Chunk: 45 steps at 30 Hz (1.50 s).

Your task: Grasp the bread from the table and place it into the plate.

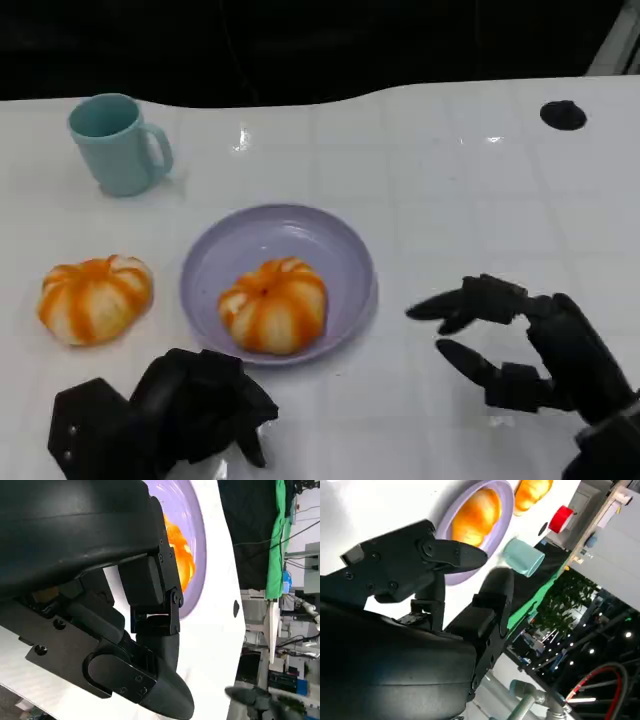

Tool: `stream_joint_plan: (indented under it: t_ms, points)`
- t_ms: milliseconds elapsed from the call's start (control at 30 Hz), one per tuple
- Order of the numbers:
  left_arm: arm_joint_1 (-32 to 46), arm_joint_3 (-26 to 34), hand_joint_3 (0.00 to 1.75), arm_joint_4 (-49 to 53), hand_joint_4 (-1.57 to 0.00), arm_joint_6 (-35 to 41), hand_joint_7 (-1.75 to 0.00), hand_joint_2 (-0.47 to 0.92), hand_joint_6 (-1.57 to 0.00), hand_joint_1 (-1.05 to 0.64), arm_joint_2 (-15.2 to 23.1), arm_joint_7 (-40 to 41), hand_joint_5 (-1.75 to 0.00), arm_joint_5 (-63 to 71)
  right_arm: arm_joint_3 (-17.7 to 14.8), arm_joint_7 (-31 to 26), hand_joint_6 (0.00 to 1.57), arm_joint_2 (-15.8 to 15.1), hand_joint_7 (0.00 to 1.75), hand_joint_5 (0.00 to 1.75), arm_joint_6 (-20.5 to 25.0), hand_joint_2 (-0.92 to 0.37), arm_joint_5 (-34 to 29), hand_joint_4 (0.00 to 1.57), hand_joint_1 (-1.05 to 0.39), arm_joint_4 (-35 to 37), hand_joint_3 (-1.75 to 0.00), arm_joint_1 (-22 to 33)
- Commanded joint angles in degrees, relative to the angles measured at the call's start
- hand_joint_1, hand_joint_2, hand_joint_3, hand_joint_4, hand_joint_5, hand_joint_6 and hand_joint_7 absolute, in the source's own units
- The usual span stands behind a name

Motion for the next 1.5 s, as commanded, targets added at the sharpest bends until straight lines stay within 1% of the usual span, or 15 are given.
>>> stream_joint_plan:
  t_ms: [33, 67, 167, 300, 400, 567, 733, 967, 1267, 1500]
  points:
    - [0.11, 0.2, 0.0, -0.5, -1.47, 0.36, -0.56, 0.82, -1.54, -1.05, 0.53, 0.42, -1.01, -0.11, -2.0, 1.34, 0.76, -2.18, 1.22, 1.73, 0.04, -0.51, 1.17, 0.74, -0.18, -1.6, -1.06, 3.07]
    - [0.14, 0.2, 0.0, -0.6, -1.47, 0.41, -0.56, 0.82, -1.55, -1.05, 0.49, 0.49, -1.01, -0.11, -2.26, 1.54, 0.74, -2.36, 1.27, 1.74, 0.23, -0.51, 1.22, 0.75, -0.19, -2.16, -1.06, 3.81]
    - [0.02, 0.23, 0.0, -0.5, -1.47, 0.38, -0.55, 0.82, -1.55, -1.05, 0.44, 0.49, -1.01, -0.13, -3.1, 2.26, 0.71, -2.53, 1.35, 1.75, 1.18, -0.51, 1.91, 0.73, -0.2, -3.59, -1.07, 5.94]
    - [-0.19, 0.14, 0.0, -0.14, -1.47, -0.14, -0.56, 0.83, -1.55, -1.05, 0.49, 0.32, -1.01, 0.05, -3.82, 3.74, 0.66, -2.61, 1.44, 1.75, 1.74, -0.51, 3.83, 0.71, -0.19, -4.55, -1.1, 8.34]
    - [-0.25, 0.12, 0.0, -0.03, -1.47, -0.05, -0.55, 0.83, -1.55, -1.05, 0.41, 0.41, -1.01, 0.03, -4.4, 3.71, 0.64, -2.38, 1.47, 1.75, 1.37, -0.52, 4.08, 0.71, -0.2, -4.93, -1.12, 9.81]
    - [-0.24, 0.05, 0.01, -0.28, -1.47, 0.1, -0.56, 0.83, -1.55, -1.05, 0.62, 0.54, -1.01, 0.26, -5.15, 3.31, 0.62, -1.86, 1.48, 1.75, 2.15, -0.54, 3.33, 0.72, -0.23, -5.12, -1.13, 11.29]
    - [-0.34, 0.37, 0.01, 0.16, -1.47, -0.33, -0.56, 0.83, -1.55, -1.05, 0.95, -0.2, -1.01, -0.29, -5.13, 2.2, 0.62, -0.82, 1.5, 1.75, 1.16, -0.55, 2.5, 0.72, -0.23, -2.97, -1.13, 11.19]
    - [-0.65, 0.85, 0.0, 0.58, -1.47, 0.0, -0.56, 0.83, -1.55, -1.05, 1.57, -0.45, -1.01, -0.75, -4.89, -0.41, 0.6, 0.63, 1.54, 1.75, -0.38, -0.54, -0.23, 0.72, -0.25, -0.37, -1.15, 10.11]
    - [-0.96, 1.02, 0.0, 1.23, -1.47, -0.09, -0.57, 0.82, -1.56, -1.05, 2.02, -0.53, -1.01, -0.72, -4.48, -1.38, 0.58, 0.71, 1.56, 1.75, -1.16, -0.53, -1.42, 0.71, -0.27, 0.85, -1.15, 9.63]
    - [-0.91, 0.92, 0.0, 0.99, -1.47, 0.16, -0.58, 0.83, -1.55, -1.05, 1.98, -0.16, -1.02, -0.58, -4.55, -2.21, 0.58, 0.73, 1.55, 1.75, -2.86, -0.51, -2.26, 0.72, -0.28, 1.66, -1.15, 9.49]
